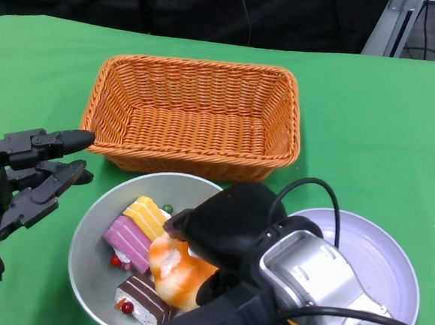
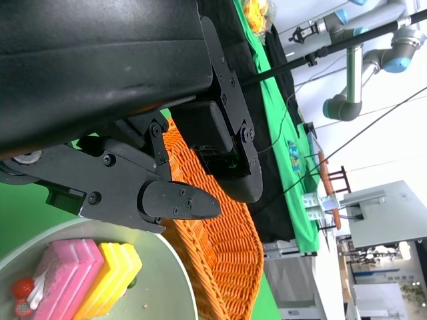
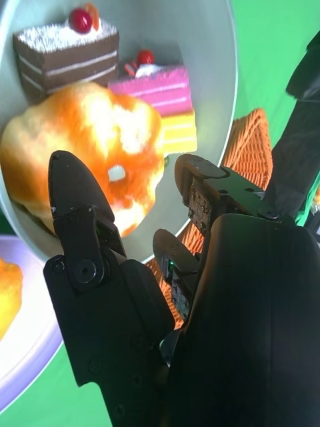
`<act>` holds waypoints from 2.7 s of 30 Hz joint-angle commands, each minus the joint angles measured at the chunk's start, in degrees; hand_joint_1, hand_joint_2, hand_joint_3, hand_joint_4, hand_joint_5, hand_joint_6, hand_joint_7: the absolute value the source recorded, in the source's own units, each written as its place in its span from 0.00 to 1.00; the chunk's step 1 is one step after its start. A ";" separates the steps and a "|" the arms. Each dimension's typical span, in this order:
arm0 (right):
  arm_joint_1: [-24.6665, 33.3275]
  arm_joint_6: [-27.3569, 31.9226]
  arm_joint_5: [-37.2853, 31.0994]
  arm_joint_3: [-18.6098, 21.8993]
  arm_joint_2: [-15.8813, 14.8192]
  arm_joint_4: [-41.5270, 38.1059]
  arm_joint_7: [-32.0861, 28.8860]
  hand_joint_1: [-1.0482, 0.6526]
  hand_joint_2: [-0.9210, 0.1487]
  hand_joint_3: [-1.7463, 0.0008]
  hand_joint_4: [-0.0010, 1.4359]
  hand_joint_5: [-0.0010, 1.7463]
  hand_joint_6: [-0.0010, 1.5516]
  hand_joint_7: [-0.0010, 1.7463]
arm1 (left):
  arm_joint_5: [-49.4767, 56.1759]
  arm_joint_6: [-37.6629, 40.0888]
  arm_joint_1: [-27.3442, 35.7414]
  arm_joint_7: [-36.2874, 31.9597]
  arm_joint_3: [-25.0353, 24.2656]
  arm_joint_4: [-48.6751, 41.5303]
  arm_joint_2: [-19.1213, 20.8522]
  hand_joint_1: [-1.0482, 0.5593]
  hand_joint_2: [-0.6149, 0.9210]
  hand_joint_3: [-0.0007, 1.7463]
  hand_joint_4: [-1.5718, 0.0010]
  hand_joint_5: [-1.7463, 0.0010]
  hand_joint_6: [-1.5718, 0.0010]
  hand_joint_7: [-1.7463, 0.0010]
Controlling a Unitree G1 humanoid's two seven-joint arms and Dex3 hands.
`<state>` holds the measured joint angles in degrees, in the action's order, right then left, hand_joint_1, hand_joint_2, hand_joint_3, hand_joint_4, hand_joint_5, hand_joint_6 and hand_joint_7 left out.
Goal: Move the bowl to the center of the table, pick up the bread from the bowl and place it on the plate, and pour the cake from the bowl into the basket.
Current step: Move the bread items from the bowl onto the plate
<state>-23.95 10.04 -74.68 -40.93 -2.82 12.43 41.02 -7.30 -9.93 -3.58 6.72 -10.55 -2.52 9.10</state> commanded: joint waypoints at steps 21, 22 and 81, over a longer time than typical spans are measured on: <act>-0.18 3.97 -0.78 -5.48 3.94 -8.84 3.67 0.02 0.00 0.90 0.06 0.00 0.13 0.00 | 0.73 -1.27 1.44 -0.97 0.23 1.55 -1.39 0.53 1.00 0.16 0.46 0.55 0.29 0.99; -0.20 4.32 -1.01 -5.81 4.18 -9.21 3.60 0.03 0.00 0.90 0.06 0.00 0.13 0.00 | 1.15 -1.17 1.62 -1.32 0.37 1.92 -1.52 0.53 1.00 0.16 0.46 0.55 0.29 0.99; -6.65 -5.65 9.63 -3.81 -0.84 -26.26 -38.43 0.41 0.05 1.00 0.56 0.67 0.70 0.02 | 1.99 -2.48 3.44 -2.65 0.27 2.49 -3.11 0.53 1.00 0.15 0.48 0.53 0.28 0.99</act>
<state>-31.17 4.72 -66.19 -46.07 -2.50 -15.95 2.13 -5.16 -11.49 0.08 4.15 -9.53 0.61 5.18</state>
